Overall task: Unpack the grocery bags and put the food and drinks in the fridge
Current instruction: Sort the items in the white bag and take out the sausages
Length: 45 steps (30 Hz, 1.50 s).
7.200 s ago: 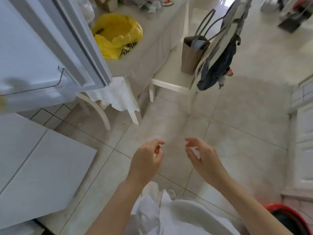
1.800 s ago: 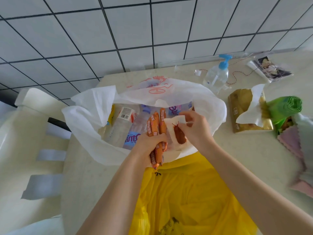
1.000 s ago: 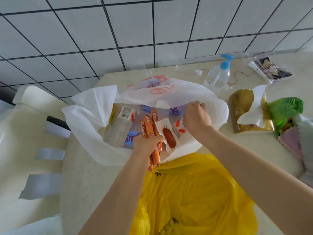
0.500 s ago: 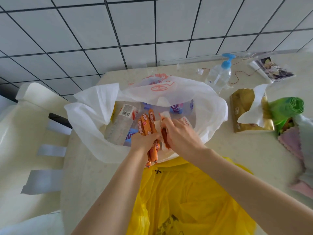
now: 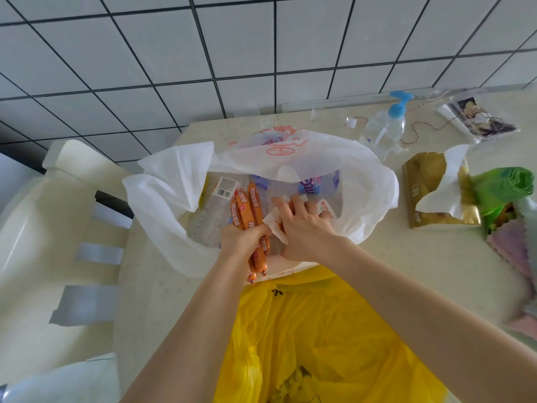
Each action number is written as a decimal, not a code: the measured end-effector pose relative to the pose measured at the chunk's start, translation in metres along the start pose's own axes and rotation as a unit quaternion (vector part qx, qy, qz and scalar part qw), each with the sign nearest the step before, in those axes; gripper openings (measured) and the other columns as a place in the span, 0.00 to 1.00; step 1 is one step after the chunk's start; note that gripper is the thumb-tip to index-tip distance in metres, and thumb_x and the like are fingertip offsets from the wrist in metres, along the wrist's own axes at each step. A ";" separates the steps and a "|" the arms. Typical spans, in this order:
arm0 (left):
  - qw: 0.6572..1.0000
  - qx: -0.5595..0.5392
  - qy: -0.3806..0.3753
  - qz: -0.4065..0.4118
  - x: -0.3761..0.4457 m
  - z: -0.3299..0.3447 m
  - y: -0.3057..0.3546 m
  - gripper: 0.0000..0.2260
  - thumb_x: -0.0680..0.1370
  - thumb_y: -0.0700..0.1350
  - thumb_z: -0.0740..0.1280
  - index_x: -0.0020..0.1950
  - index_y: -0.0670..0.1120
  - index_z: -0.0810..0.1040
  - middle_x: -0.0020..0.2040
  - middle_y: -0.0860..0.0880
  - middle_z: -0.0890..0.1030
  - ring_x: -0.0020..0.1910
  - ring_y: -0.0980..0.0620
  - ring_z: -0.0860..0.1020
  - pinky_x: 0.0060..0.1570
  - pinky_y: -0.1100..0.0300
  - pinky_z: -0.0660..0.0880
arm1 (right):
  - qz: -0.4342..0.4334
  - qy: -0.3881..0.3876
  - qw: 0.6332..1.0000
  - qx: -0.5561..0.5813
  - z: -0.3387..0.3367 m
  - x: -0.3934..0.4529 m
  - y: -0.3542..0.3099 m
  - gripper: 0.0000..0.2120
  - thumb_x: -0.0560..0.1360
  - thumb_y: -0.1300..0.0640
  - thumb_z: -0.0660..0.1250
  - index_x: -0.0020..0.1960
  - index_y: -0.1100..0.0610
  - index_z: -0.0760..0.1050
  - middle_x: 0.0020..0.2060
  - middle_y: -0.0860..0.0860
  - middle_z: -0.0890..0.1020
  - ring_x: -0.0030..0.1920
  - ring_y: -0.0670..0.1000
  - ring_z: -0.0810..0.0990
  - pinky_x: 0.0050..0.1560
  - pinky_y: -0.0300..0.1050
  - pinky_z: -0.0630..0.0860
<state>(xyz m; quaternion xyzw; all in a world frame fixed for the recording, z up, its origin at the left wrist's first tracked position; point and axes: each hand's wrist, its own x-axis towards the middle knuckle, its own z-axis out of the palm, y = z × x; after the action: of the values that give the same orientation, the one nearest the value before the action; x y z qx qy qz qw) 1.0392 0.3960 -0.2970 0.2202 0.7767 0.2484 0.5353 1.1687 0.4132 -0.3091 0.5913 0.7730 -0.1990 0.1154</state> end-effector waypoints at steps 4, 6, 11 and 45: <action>1.000 0.003 -0.003 0.020 0.001 -0.006 -0.001 0.04 0.70 0.42 0.73 0.42 0.45 0.80 0.36 0.45 0.83 0.34 0.48 0.82 0.35 0.59 0.77 | 0.048 0.015 0.999 -0.015 -0.001 0.009 -0.011 0.31 0.70 0.53 0.71 0.67 0.52 0.60 0.65 0.57 0.67 0.64 0.64 0.66 0.57 0.64 0.74; 0.999 -0.010 -0.015 0.032 -0.002 -0.009 -0.003 0.04 0.69 0.40 0.73 0.43 0.42 0.82 0.38 0.42 0.85 0.36 0.45 0.84 0.38 0.56 0.80 | 0.054 0.047 0.997 0.007 -0.001 0.011 -0.010 0.24 0.72 0.60 0.69 0.64 0.52 0.63 0.62 0.56 0.70 0.62 0.62 0.69 0.53 0.60 0.76; 0.991 -0.097 -0.047 0.079 -0.031 -0.025 -0.014 0.07 0.70 0.36 0.74 0.46 0.40 0.80 0.35 0.41 0.84 0.34 0.44 0.82 0.33 0.57 0.79 | -0.004 0.196 0.967 0.162 -0.029 -0.018 -0.014 0.18 0.72 0.62 0.66 0.60 0.56 0.66 0.52 0.54 0.75 0.49 0.57 0.74 0.40 0.47 0.69; 0.910 -0.410 -0.006 -0.060 -0.389 -0.187 -0.446 0.10 0.75 0.40 0.69 0.56 0.41 0.77 0.41 0.44 0.81 0.40 0.46 0.83 0.35 0.56 0.79 | 0.035 -0.244 0.687 0.683 0.163 -0.467 -0.193 0.08 0.72 0.64 0.70 0.51 0.60 0.79 0.34 0.53 0.84 0.34 0.50 0.84 0.37 0.44 0.82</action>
<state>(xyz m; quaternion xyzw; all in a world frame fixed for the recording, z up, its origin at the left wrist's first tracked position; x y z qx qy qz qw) 0.9576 -0.2162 -0.2359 -0.0644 0.6152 0.5107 0.5971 1.1021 -0.1072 -0.2283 0.4639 0.3464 -0.8051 -0.1286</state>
